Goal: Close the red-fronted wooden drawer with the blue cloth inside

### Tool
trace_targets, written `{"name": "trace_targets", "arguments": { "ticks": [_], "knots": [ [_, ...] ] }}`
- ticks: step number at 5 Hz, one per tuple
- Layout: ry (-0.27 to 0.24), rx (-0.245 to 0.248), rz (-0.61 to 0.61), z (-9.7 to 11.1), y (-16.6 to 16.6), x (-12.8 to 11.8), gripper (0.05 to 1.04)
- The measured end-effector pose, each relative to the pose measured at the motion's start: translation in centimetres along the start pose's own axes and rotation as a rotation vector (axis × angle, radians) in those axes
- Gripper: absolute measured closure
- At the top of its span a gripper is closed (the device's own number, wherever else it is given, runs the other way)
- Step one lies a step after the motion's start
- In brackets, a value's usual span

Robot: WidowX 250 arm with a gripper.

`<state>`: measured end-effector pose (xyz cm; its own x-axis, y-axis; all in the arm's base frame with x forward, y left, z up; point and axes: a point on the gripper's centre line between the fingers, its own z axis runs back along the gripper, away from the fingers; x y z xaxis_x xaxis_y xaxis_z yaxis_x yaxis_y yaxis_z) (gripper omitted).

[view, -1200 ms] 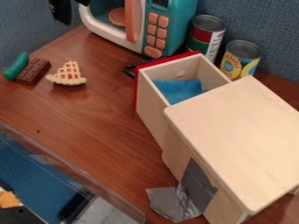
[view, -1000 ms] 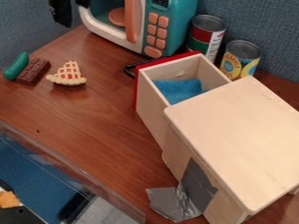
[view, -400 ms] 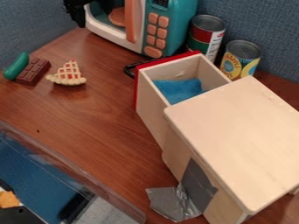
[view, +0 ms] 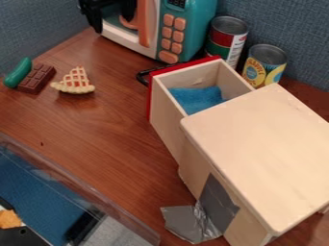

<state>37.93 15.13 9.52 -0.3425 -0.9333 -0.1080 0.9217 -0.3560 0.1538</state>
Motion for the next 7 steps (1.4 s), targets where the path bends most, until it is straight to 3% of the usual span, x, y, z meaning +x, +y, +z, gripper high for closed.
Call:
{"name": "trace_targets", "arguments": {
  "ticks": [2,3,7],
  "knots": [
    [-0.02,-0.101,-0.022,-2.9,0.3,0.7,0.083],
    [-0.032,-0.124,-0.038,-4.3,0.8,1.7,0.084],
    [-0.051,-0.133,-0.117,-6.3,0.7,5.4,0.083]
  ]
}}
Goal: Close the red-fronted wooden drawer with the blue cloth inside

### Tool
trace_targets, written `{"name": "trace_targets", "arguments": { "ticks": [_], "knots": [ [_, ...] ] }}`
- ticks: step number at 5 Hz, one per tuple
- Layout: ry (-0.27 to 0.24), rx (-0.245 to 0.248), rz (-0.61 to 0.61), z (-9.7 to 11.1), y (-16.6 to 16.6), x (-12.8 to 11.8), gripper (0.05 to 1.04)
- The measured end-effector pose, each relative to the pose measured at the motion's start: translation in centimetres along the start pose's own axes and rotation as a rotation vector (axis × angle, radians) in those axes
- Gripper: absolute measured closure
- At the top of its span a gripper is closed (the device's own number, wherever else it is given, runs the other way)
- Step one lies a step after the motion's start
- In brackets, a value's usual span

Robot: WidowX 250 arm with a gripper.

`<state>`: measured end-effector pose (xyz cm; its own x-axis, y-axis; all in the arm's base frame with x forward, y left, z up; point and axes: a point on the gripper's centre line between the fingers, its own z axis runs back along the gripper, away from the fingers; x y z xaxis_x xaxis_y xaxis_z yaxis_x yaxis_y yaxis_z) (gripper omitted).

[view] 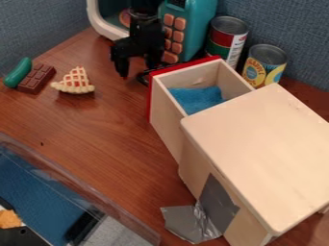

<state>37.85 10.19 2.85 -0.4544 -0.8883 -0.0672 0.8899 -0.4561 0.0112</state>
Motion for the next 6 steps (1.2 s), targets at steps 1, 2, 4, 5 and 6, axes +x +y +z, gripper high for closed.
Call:
{"name": "trace_targets", "arguments": {
  "ticks": [1,2,4,5,6],
  "knots": [
    [0.004,0.018,-0.02,0.3,0.0,1.5,0.083],
    [-0.015,0.031,-0.039,0.7,0.0,3.3,0.083],
    [-0.043,0.031,-0.099,-0.4,0.7,6.9,0.083],
    [-0.035,0.034,-0.124,-0.5,1.5,8.6,0.083],
    [-0.059,0.025,-0.165,-0.9,1.8,10.7,0.083]
  ]
}}
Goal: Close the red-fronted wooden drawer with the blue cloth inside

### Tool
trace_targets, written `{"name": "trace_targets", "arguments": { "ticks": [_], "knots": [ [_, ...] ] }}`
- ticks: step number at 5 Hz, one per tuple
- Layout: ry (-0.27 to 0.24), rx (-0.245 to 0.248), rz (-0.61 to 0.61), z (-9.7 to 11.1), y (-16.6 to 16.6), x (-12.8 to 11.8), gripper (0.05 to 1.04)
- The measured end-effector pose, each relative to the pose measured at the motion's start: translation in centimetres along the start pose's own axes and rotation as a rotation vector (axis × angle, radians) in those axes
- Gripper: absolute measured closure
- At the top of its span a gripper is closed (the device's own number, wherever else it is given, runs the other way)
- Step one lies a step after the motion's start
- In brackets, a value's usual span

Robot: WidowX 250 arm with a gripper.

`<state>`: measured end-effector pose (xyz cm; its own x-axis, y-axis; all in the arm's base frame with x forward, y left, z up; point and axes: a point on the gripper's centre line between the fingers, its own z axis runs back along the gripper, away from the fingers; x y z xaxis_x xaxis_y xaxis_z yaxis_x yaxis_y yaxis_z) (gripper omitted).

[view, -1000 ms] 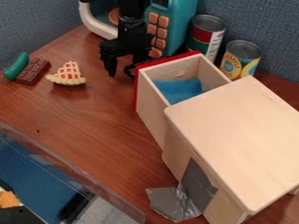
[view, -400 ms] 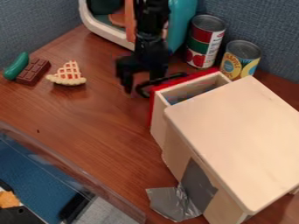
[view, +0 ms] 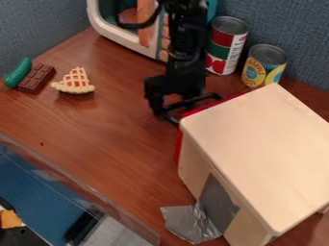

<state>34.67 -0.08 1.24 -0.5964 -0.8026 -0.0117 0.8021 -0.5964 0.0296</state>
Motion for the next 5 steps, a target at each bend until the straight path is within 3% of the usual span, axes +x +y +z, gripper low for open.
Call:
{"name": "trace_targets", "arguments": {
  "ticks": [1,2,3,4,5],
  "knots": [
    [-0.03,-0.001,-0.018,-0.2,0.1,1.8,0.083],
    [-0.023,0.019,-0.02,0.9,0.0,2.1,0.083],
    [-0.018,0.019,-0.013,1.1,-0.9,0.6,0.083],
    [0.069,0.063,0.159,3.7,-3.5,-3.7,0.083],
    [0.08,0.094,0.402,7.1,-7.9,-7.3,0.083]
  ]
}}
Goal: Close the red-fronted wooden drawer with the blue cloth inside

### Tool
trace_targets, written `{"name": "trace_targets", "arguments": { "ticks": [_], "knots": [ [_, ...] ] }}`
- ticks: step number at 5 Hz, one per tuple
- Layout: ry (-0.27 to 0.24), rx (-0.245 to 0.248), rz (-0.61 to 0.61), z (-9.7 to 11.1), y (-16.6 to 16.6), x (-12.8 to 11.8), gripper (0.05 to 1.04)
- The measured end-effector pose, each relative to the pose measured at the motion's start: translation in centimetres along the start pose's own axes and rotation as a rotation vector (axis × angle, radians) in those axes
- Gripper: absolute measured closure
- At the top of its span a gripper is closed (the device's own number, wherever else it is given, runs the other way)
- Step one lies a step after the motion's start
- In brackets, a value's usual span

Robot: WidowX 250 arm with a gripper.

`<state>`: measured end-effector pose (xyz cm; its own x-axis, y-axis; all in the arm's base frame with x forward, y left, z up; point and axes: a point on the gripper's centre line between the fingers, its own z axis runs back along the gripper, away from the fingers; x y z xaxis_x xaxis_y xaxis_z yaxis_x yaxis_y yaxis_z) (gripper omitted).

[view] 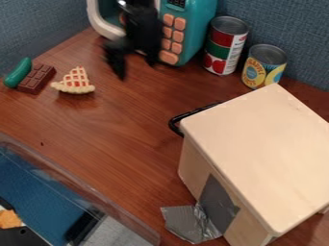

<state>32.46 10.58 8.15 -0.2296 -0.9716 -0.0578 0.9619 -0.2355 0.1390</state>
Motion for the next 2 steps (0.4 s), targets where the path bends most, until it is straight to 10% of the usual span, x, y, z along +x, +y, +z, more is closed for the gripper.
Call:
{"name": "trace_targets", "arguments": {
  "ticks": [2],
  "knots": [
    [-0.054,-0.1,0.434,2.9,-5.7,-3.5,0.083]
  ]
}}
